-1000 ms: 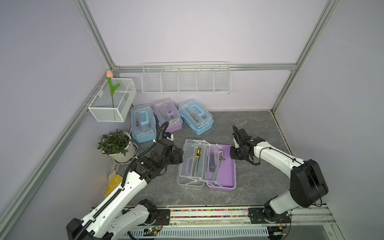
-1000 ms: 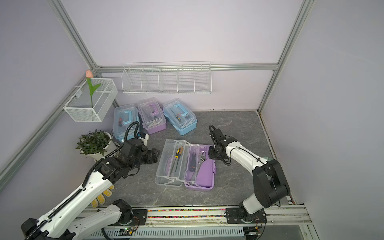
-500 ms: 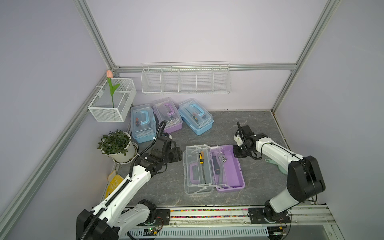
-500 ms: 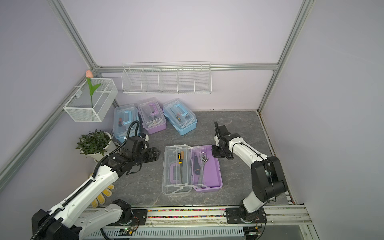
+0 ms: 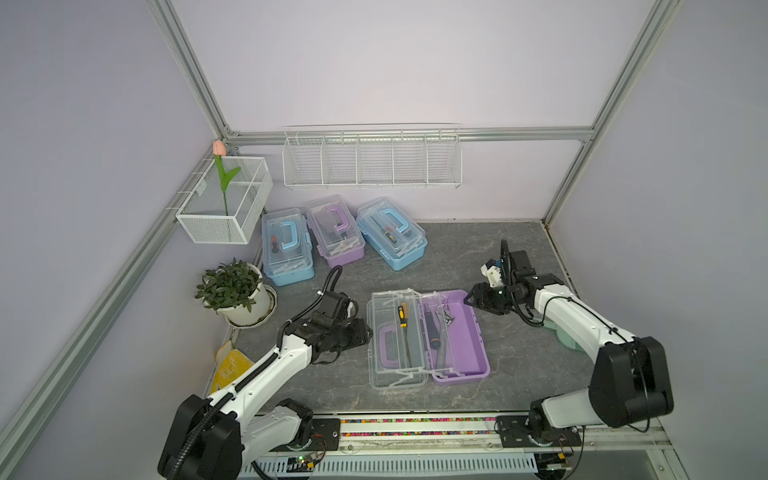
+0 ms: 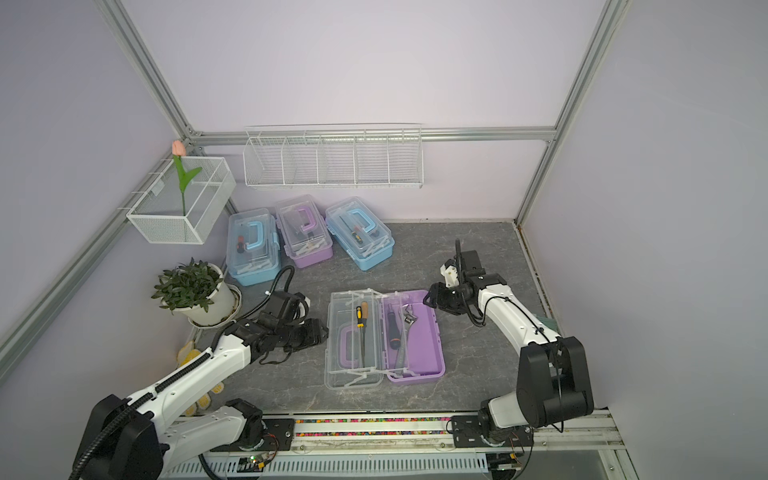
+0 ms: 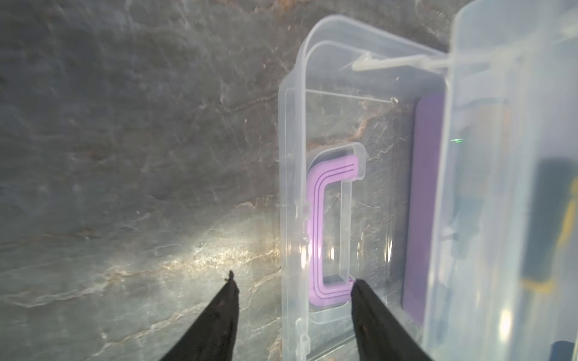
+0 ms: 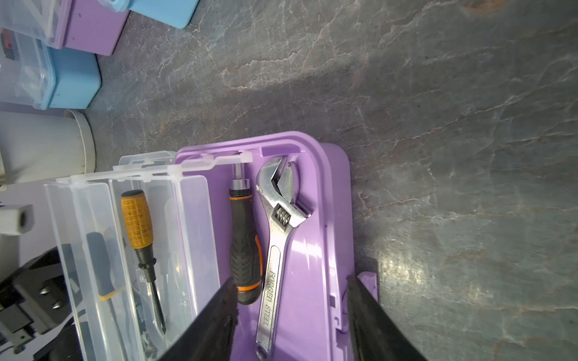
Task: Close toolboxes
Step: Adjust the toolbox at the center of the board, then close the toolbox lid.
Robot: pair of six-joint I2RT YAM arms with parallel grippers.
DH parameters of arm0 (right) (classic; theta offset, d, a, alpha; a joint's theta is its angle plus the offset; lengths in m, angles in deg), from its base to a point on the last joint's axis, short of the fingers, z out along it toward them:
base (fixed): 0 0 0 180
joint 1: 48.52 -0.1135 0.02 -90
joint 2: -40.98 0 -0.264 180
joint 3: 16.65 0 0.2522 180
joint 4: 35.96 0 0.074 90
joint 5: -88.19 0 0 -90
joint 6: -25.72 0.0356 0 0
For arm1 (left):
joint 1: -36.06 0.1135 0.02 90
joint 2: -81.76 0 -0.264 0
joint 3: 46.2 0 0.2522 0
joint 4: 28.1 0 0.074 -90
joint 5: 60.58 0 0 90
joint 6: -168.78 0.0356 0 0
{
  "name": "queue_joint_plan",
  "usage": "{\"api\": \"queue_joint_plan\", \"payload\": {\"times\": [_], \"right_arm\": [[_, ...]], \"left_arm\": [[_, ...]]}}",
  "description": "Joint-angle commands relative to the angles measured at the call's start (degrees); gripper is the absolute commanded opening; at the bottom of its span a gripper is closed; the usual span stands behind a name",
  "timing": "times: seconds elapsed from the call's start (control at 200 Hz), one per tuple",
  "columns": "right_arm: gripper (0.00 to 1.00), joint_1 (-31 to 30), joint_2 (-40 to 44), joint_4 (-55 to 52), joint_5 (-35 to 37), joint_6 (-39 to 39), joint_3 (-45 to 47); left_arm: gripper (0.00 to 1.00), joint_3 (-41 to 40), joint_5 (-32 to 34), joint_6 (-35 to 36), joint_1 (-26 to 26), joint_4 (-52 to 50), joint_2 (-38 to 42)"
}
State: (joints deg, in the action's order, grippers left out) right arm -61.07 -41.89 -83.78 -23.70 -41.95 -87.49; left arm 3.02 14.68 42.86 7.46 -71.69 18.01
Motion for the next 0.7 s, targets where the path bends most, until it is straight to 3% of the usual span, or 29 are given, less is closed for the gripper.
{"api": "queue_joint_plan", "payload": {"times": [0.0,0.21,0.42,0.535,0.695], "right_arm": [[0.57,0.43,-0.78,3.18,-5.04,0.38,0.91],[0.49,0.34,-1.83,6.56,-9.57,-0.74,2.31],[0.46,0.25,-1.26,6.64,-8.92,-1.16,3.68],[0.47,0.43,0.55,6.05,-6.61,-3.06,4.28],[0.48,6.30,4.68,9.46,-8.64,-2.21,6.36]], "left_arm": [[0.56,-4.23,-5.15,-3.81,0.16,7.63,-0.19],[0.40,-4.59,-5.82,-2.27,-0.14,9.59,-2.64],[0.14,-2.95,-4.99,-0.10,-0.18,7.58,-4.26],[0.12,0.27,-2.29,1.39,-0.14,3.13,-3.72],[0.08,4.71,1.09,3.71,-0.14,-3.31,-2.10]]}}
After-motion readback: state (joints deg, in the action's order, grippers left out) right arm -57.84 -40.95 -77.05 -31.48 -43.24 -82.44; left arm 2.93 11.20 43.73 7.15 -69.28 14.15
